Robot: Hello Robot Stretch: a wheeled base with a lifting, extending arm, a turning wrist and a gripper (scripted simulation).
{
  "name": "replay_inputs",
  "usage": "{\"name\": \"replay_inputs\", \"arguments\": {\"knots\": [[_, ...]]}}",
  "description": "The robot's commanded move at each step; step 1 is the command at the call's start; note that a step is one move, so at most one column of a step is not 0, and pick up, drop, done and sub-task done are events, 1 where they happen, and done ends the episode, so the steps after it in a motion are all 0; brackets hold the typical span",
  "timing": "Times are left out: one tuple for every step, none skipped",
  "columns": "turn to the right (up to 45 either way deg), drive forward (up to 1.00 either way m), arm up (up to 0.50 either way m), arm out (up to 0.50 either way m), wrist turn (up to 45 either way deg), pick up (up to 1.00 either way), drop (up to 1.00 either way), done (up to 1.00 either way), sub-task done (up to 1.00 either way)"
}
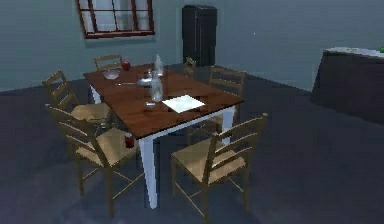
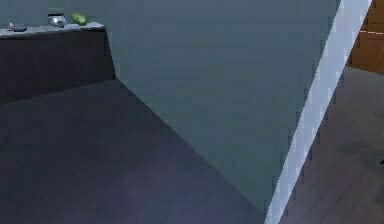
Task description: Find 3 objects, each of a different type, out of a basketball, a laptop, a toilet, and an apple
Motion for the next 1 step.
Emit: {"name": "replay_inputs", "arguments": {"knots": [[0.0,0.15,0.00,0.00,0.0,0.00,0.00,0.00,0.00]]}}
